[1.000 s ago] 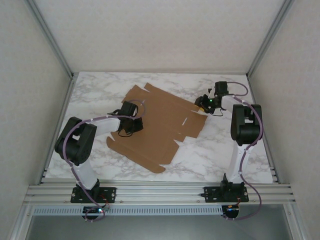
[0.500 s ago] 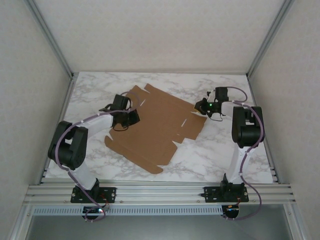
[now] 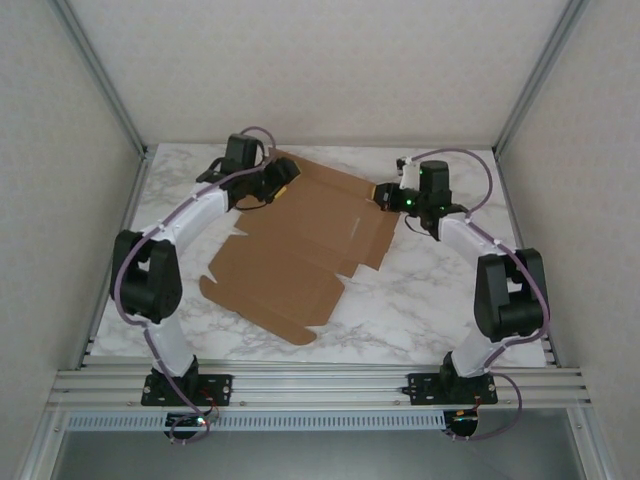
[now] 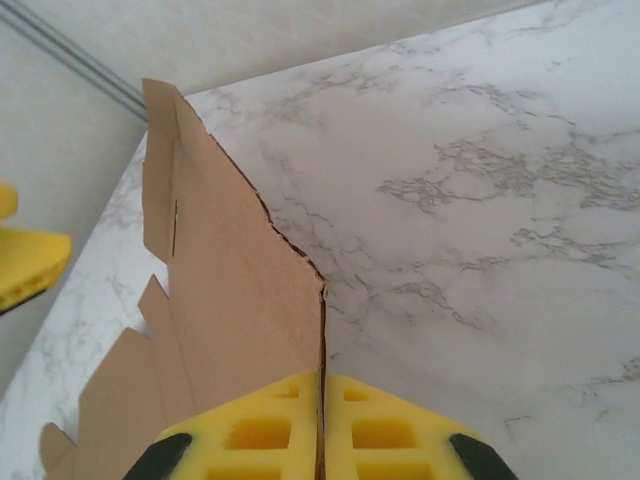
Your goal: Fold the paper box
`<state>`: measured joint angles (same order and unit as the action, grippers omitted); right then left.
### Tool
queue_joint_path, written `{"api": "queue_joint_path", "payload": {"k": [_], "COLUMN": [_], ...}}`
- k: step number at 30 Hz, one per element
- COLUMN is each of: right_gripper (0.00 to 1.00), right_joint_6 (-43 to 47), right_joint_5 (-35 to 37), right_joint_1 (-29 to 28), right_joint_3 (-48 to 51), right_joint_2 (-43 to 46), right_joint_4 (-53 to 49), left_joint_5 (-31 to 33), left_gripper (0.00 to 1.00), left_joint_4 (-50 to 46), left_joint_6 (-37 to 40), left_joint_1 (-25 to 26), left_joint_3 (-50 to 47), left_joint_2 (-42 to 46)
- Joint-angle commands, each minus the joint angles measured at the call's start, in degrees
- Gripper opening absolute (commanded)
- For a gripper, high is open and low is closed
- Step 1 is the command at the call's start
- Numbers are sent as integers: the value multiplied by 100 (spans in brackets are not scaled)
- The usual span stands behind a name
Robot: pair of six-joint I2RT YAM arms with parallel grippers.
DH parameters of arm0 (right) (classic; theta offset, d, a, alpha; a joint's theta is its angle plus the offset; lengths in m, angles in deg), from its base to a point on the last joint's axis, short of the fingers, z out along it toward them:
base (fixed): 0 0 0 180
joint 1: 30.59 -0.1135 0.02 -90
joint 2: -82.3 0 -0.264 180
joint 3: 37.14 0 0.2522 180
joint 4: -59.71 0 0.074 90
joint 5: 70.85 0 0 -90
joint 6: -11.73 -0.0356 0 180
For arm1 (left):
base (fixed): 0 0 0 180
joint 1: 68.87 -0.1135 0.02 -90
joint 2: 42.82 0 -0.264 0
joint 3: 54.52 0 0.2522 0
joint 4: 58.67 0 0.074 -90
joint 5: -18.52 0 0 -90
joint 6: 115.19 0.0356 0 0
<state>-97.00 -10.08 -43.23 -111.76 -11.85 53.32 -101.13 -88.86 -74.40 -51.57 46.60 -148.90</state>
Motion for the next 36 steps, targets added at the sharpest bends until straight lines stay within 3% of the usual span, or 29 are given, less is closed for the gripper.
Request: {"api": "queue_joint_path", "payload": {"k": [1, 6, 15, 23, 30, 36], "right_gripper": [8, 10, 12, 13, 13, 13], "right_joint_6": [425, 922, 2170, 2981, 3112, 3120], "right_joint_5": [464, 736, 1054, 1353, 1708, 1793], "right_joint_1": [-127, -284, -803, -1181, -1275, -1285], "right_joint_3": [388, 760, 1019, 1213, 1332, 1373], "right_joint_2": [371, 689, 1073, 1166, 1275, 1354], "right_joint_4": [575, 1145, 1350, 1444, 1607, 1635], "left_joint_5": [-79, 229, 443, 491, 456, 372], "left_gripper": [66, 70, 74, 74, 66, 47], "left_joint_4": [-777, -2057, -3223, -3426, -3157, -2972], "left_joint_6": [-606, -728, -905, -856, -768, -772], "left_joint_1": [240, 300, 296, 300, 280, 234], "left_joint_3": [658, 1864, 3121, 3361, 2803, 2682], "left_joint_2": [-410, -1019, -1686, -1673, -1474, -1430]}}
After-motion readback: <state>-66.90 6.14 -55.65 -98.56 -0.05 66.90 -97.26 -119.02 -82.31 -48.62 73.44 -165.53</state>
